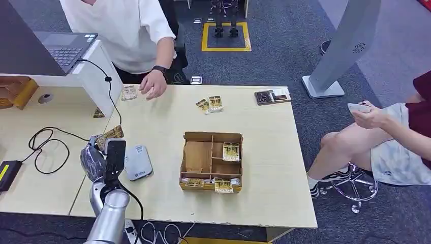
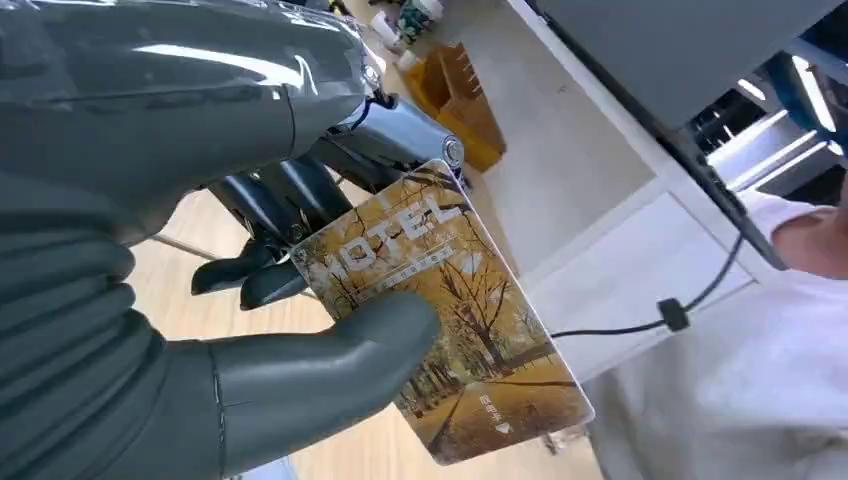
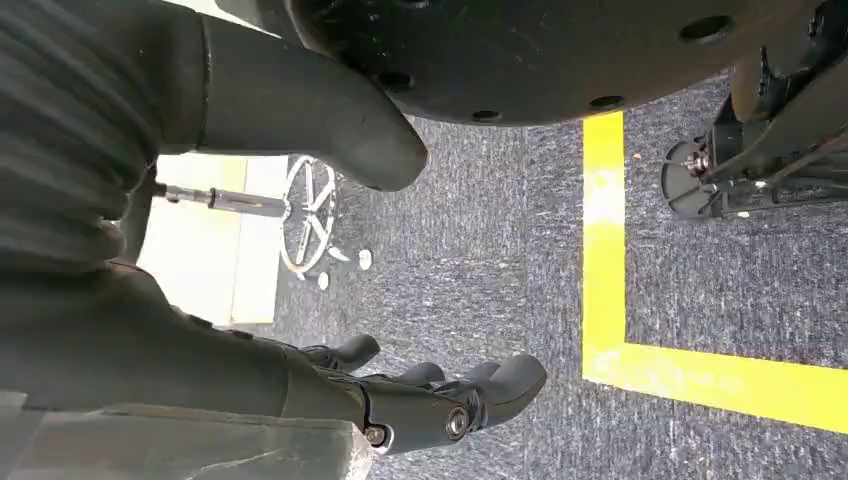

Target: Pass the card to the sensor for recognition and then transmit it.

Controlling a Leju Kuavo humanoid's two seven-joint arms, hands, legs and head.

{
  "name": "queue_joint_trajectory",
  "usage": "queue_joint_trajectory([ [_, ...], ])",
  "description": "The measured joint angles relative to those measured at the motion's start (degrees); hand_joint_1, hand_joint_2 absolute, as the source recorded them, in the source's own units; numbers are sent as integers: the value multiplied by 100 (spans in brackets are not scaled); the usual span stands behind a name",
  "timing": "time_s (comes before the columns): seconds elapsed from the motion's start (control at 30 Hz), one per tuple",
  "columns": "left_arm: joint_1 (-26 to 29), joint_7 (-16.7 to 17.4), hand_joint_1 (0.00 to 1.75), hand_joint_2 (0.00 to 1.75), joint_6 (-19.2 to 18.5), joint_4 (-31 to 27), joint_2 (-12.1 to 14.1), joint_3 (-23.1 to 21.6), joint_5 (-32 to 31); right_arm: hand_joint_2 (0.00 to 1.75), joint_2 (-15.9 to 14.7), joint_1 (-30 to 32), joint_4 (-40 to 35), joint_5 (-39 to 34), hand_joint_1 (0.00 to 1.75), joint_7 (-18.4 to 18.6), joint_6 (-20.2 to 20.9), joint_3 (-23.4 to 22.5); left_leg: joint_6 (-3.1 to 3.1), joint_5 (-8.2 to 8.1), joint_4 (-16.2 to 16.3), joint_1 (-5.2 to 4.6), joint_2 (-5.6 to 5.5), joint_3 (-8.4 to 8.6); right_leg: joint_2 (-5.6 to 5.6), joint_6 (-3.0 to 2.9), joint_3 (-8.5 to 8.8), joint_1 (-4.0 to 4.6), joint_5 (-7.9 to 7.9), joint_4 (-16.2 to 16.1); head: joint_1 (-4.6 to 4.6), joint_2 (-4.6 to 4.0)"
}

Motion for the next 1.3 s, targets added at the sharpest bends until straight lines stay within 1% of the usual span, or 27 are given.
queue_joint_trajectory([
  [0.1,0,59,175,175,0,-208,9,-286,31,175,0,0,0,0,0,-4,15,0,0,0,0,0,0,0,0,0,0,0,0,0,0,0],
  [0.3,-148,687,175,175,0,-459,125,-1069,-260,175,-2,-1,7,2,0,-52,37,24,0,0,1,-1,-1,-1,-1,1,0,0,0,0,0,0],
  [0.37,-317,991,175,175,0,-457,214,-1386,-427,175,-4,-4,4,7,0,-63,44,35,1,1,1,-1,-1,-1,-1,1,0,0,1,0,2,0],
  [0.47,-628,1304,175,175,0,-372,330,-1702,-600,175,-15,-12,0,9,0,-66,55,68,1,1,2,-1,0,0,0,1,0,0,2,0,0,0],
  [0.63,-1093,1605,175,175,0,-35,464,-1985,-883,175,-46,-34,-20,11,0,-66,70,133,1,3,1,0,0,0,0,0,0,0,2,1,0,0],
  [0.77,-1394,1779,175,175,0,294,527,-2131,-1073,175,-68,-55,-37,9,0,-81,76,151,1,2,1,-1,1,0,1,0,0,0,2,1,0,0],
  [0.87,-1537,1823,175,175,0,485,566,-2179,-1104,175,-87,-58,-66,9,0,-83,76,157,1,2,2,-1,2,0,2,0,0,0,2,1,0,0],
  [1.23,-1714,1869,175,175,0,895,599,-2297,-1134,175,-114,-74,-111,9,0,-83,81,162,2,1,1,-1,3,-1,3,0,-3,0,1,1,2,0],
  [1.27,-1724,1869,166,175,0,916,601,-2301,-1130,175,-114,-74,-111,9,0,-83,81,162,2,1,1,-1,3,-1,4,0,-3,0,1,1,0,0],
  [1.3,-1736,1867,19,175,0,941,601,-2306,-1106,175,-114,-74,-111,7,0,-83,83,162,2,1,1,-1,3,-1,4,0,-3,0,1,1,2,0],
])
